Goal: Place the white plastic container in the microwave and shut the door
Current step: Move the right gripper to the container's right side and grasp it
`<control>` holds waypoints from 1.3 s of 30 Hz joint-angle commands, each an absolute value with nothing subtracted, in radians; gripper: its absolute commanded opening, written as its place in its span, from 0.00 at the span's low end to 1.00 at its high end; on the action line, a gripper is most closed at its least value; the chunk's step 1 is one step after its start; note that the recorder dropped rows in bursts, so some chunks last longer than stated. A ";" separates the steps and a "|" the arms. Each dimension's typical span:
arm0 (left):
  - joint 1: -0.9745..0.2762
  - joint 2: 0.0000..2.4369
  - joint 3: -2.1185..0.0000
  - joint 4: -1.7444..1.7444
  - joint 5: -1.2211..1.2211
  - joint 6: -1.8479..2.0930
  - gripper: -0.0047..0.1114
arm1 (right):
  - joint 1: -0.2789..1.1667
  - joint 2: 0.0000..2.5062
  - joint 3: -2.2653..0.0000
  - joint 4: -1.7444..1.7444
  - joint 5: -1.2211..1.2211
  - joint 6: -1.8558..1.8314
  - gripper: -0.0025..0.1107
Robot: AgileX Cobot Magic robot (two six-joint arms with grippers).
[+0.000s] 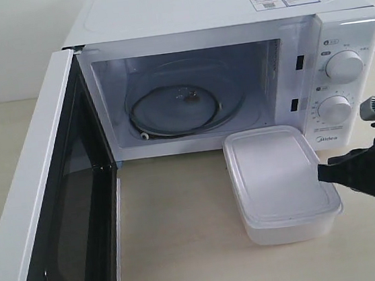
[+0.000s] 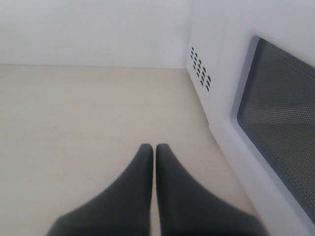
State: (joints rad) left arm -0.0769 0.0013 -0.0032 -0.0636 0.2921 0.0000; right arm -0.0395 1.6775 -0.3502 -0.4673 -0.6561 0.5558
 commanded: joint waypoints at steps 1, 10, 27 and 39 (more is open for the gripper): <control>-0.082 0.000 0.000 -0.062 0.295 0.008 0.08 | -0.034 1.678 -0.373 -0.576 -0.610 0.635 0.02; -0.082 0.000 0.000 -0.062 0.295 0.008 0.08 | 0.144 1.678 -0.373 -0.600 -0.624 0.648 0.02; -0.082 0.000 0.000 -0.062 0.295 0.008 0.08 | 0.067 1.576 -0.310 -0.633 -0.615 0.897 0.02; -0.082 0.000 0.000 -0.062 0.295 0.008 0.08 | 0.021 1.547 -0.291 -0.895 -0.785 1.170 0.02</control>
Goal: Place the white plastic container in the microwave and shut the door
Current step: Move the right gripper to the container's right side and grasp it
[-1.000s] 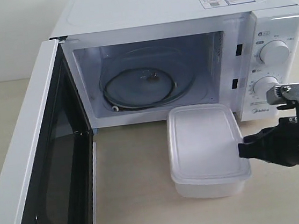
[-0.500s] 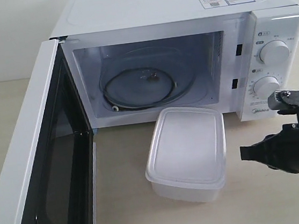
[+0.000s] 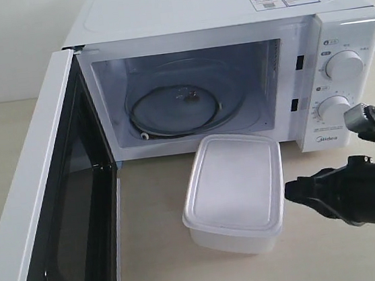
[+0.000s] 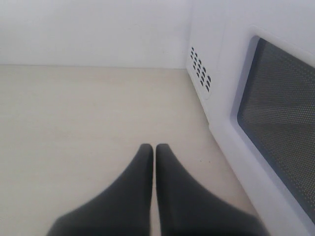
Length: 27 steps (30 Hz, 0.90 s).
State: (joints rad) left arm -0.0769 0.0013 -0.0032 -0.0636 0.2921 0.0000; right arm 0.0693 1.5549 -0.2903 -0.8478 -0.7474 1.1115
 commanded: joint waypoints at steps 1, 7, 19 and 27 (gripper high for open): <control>-0.082 0.000 0.000 -0.062 0.295 0.008 0.08 | -0.016 1.547 -0.291 -0.919 -0.804 1.200 0.02; -0.082 0.000 0.000 -0.062 0.295 0.008 0.08 | -0.279 1.547 -0.333 -1.367 -0.963 1.478 0.02; -0.082 0.000 0.000 -0.062 0.295 0.008 0.08 | -0.257 1.547 -0.365 -1.392 -0.864 1.773 0.02; -0.082 0.000 0.000 -0.062 0.295 0.008 0.08 | -0.255 1.547 -0.365 -1.329 -0.867 1.789 0.13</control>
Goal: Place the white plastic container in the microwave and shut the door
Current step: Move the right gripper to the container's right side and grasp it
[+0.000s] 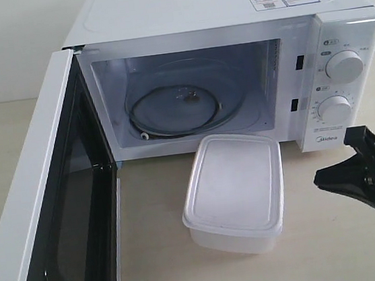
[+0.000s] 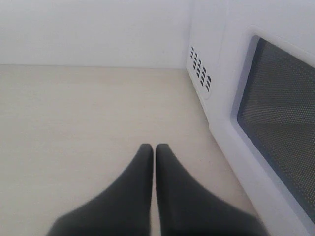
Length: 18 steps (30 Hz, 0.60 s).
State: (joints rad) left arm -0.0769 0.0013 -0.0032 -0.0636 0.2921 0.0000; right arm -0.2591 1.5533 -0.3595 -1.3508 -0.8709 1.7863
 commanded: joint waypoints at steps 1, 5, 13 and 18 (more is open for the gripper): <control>-0.082 0.000 0.000 -0.062 0.295 0.008 0.08 | -0.247 1.547 -0.365 -1.329 -0.864 1.798 0.17; -0.082 0.000 0.000 -0.062 0.295 0.008 0.08 | -0.177 1.547 -0.365 -1.318 -0.816 1.808 0.39; -0.082 0.000 0.000 -0.062 0.295 0.008 0.08 | -0.039 1.547 -0.369 -1.144 -0.687 1.743 0.46; -0.082 0.000 0.000 -0.062 0.295 0.008 0.08 | -0.026 1.547 -0.420 -1.135 -0.661 1.744 0.46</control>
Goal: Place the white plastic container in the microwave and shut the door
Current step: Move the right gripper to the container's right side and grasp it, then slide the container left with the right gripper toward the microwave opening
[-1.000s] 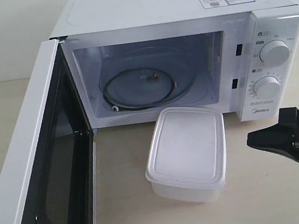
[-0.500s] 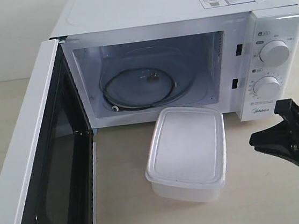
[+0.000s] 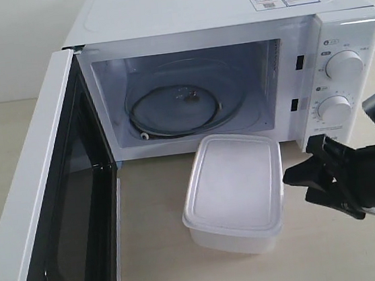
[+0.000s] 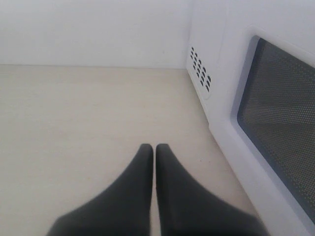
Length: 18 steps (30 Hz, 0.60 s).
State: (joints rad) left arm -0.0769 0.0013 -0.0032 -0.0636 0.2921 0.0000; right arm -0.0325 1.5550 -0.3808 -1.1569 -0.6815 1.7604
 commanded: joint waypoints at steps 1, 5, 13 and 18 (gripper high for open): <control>-0.082 0.000 0.000 -0.062 0.295 0.008 0.08 | -0.026 1.547 -0.430 -1.135 -0.659 1.747 0.46; -0.082 0.000 0.000 -0.062 0.295 0.008 0.08 | -0.026 1.579 -0.472 -1.189 -0.649 1.798 0.45; -0.082 0.000 0.000 -0.062 0.295 0.008 0.08 | -0.026 1.767 -0.528 -1.202 -0.769 1.805 0.45; -0.082 0.000 0.000 -0.062 0.295 0.008 0.08 | -0.026 1.844 -0.571 -1.202 -0.819 1.805 0.45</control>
State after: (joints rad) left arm -0.0769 0.0013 -0.0032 -0.0636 0.2921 0.0000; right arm -0.0283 1.8300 -0.5593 -1.1971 -0.8053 1.8089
